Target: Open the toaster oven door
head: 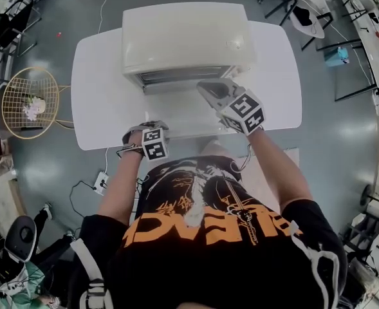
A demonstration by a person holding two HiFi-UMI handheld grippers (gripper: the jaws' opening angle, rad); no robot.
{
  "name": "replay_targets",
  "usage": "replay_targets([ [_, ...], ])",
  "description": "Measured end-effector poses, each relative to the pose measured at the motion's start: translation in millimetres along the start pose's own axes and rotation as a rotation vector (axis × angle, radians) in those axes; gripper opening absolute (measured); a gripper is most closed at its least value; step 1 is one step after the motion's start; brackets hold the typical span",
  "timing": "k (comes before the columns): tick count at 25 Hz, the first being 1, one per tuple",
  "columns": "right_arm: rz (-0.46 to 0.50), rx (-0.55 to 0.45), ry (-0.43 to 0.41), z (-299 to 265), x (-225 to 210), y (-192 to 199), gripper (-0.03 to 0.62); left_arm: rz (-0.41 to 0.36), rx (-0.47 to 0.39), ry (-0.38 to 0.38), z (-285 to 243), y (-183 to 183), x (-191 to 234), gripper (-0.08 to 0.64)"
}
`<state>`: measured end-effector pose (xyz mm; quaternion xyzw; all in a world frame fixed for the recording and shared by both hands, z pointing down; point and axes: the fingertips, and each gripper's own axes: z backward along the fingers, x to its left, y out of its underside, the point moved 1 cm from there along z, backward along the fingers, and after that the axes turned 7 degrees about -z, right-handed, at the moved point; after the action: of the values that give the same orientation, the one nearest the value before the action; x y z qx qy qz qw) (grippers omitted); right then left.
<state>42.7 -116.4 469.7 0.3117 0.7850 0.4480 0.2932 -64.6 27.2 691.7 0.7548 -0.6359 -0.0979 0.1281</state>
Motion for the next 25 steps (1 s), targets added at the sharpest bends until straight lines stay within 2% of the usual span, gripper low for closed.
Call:
replay_targets([
  [4,0.010,-0.007,0.004,-1,2,-2,0.012,0.072,-0.003,0.054,-10,2,0,0.156],
  [8,0.019,-0.009,0.007,-2,5,-3,0.012,0.163,-0.043,0.086,-15,4,0,0.153],
  [17,0.033,-0.023,0.010,-5,6,-7,0.012,0.170,-0.030,0.083,-14,2,0,0.153],
  [22,0.035,-0.019,0.002,-6,9,-10,0.012,0.208,-0.032,0.103,-11,2,2,0.153],
  [25,0.037,-0.021,0.007,-5,8,-10,0.012,0.193,-0.021,0.092,-6,4,5,0.124],
])
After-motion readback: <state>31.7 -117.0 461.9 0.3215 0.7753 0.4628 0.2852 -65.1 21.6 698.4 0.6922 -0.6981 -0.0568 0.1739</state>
